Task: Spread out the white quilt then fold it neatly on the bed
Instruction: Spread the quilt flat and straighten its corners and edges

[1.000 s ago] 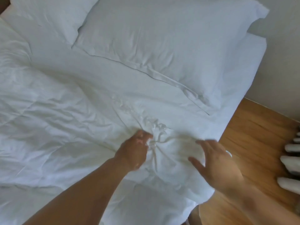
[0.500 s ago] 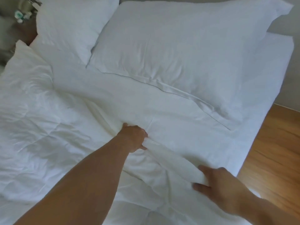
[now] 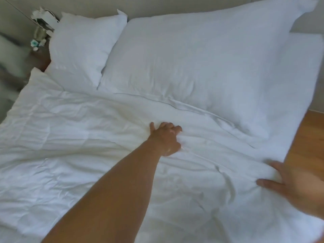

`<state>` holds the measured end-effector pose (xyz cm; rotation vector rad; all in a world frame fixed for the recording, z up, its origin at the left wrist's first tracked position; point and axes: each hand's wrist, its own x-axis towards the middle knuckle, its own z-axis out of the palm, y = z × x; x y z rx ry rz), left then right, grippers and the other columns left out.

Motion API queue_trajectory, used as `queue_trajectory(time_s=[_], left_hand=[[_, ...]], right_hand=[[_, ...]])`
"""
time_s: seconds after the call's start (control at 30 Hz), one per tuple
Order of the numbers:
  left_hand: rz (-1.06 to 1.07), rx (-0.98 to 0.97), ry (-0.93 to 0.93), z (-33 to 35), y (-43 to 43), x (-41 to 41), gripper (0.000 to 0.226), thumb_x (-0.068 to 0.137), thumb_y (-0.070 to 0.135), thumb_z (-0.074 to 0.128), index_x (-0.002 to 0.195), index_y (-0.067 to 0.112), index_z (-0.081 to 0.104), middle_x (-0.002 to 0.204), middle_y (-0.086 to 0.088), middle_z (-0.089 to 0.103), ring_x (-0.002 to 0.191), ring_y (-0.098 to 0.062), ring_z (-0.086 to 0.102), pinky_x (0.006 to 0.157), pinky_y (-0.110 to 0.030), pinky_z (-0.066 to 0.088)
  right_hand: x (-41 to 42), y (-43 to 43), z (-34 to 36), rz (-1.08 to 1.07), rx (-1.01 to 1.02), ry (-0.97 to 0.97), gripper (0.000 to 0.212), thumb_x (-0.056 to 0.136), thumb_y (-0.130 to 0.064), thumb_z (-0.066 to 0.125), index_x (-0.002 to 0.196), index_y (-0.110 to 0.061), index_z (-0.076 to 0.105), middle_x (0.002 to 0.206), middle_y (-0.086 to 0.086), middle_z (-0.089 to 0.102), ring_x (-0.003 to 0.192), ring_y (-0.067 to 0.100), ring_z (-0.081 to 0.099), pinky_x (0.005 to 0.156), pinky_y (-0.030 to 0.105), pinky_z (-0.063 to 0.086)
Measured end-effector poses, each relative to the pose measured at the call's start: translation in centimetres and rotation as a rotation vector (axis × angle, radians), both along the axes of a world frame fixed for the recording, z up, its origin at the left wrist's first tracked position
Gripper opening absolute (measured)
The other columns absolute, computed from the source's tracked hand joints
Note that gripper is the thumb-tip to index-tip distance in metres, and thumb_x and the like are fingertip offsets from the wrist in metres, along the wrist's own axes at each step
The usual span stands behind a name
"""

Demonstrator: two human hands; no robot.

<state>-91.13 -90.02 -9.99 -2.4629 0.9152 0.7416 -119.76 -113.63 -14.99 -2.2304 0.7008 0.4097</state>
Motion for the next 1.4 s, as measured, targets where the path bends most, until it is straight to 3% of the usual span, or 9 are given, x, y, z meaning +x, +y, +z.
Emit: queue_trajectory(time_s=[0.13,0.33,0.47,0.67,0.83,0.97,1.1,1.2,1.4], left_hand=[[-0.038,0.131,-0.120,0.2,1.9,2.4,0.040,0.100,0.053,0.035,0.131,0.029,0.047,0.131,0.001,0.052,0.126,-0.023,0.048,0.105,-0.050,0.031],[0.017,-0.591,-0.480,1.5,-1.6,3.5,0.043,0.091,0.047,0.045,0.112,0.016,0.065,0.109,-0.013,0.061,0.107,-0.039,0.058,0.090,-0.051,0.044],[0.356,-0.214,-0.182,-2.1,-3.8,0.3,0.075,0.091,0.055,0.057,0.154,0.037,0.020,0.160,-0.007,0.013,0.149,-0.033,0.011,0.116,-0.056,0.023],[0.267,-0.556,0.028,-4.9,-2.5,-7.8,0.073,0.096,0.057,0.044,0.158,0.037,0.012,0.168,-0.005,0.001,0.154,-0.019,0.002,0.124,-0.040,0.014],[0.153,-0.286,0.083,-3.7,4.3,-14.6,0.079,0.082,0.075,0.012,0.155,0.047,-0.002,0.167,0.007,-0.009,0.154,-0.019,-0.004,0.122,-0.052,0.009],[0.217,-0.175,0.274,-1.3,8.3,-19.5,0.068,0.093,0.070,0.021,0.155,0.048,0.001,0.167,0.011,-0.012,0.154,-0.016,-0.008,0.121,-0.055,0.008],[0.209,-0.161,0.293,1.8,15.5,-23.6,0.091,0.072,0.071,-0.006,0.155,0.042,0.018,0.166,0.015,0.011,0.153,-0.007,0.004,0.122,-0.049,0.006],[0.341,-0.252,0.150,3.5,24.1,-25.6,0.085,0.077,0.071,0.004,0.154,0.043,0.025,0.163,0.015,0.022,0.152,-0.007,0.013,0.122,-0.049,0.007],[0.514,-0.158,0.077,5.1,49.4,-31.3,0.095,0.073,0.094,0.010,0.155,0.047,0.008,0.166,0.010,0.009,0.154,-0.014,0.003,0.122,-0.052,0.006]], right_hand=[[0.1,0.0,0.8,0.054,0.041,0.094,0.061,0.084,-0.075,0.048,0.134,-0.040,0.048,0.117,-0.008,0.067,0.112,0.019,0.061,0.089,0.031,0.044],[0.7,-5.0,3.1,-0.079,0.029,-0.038,0.044,0.084,-0.075,0.051,0.092,-0.035,0.067,0.077,-0.013,0.069,0.074,0.005,0.062,0.066,0.025,0.048],[2.0,-4.7,1.1,0.078,-0.046,0.212,0.041,0.086,-0.074,0.052,0.101,-0.037,0.064,0.084,-0.014,0.065,0.079,0.009,0.061,0.068,0.031,0.046],[1.5,-5.0,1.4,-0.044,-0.105,0.252,0.037,0.087,-0.074,0.052,0.106,-0.042,0.053,0.091,-0.012,0.061,0.083,0.015,0.058,0.073,0.037,0.048],[1.5,-0.4,0.6,0.020,-0.614,0.022,0.042,0.092,-0.036,0.059,0.129,-0.018,0.049,0.135,0.008,0.047,0.122,0.031,0.042,0.099,0.049,0.036],[0.0,10.8,3.5,0.340,-0.334,-0.329,0.051,0.079,-0.023,0.066,0.129,-0.018,0.059,0.143,0.013,0.050,0.127,0.035,0.049,0.094,0.048,0.048],[-3.5,21.2,4.0,0.666,-0.061,-0.029,0.070,0.084,-0.064,0.031,0.142,-0.029,0.050,0.156,0.005,0.041,0.144,0.027,0.037,0.114,0.045,0.034],[-4.7,22.7,2.2,0.662,-0.155,0.043,0.076,0.084,-0.072,0.019,0.150,-0.039,0.038,0.163,-0.007,0.030,0.149,0.015,0.028,0.121,0.038,0.019],[-4.0,29.5,3.2,0.332,-0.403,0.085,0.050,0.091,-0.035,0.043,0.139,-0.026,0.052,0.149,0.002,0.049,0.137,0.026,0.044,0.110,0.049,0.037]])
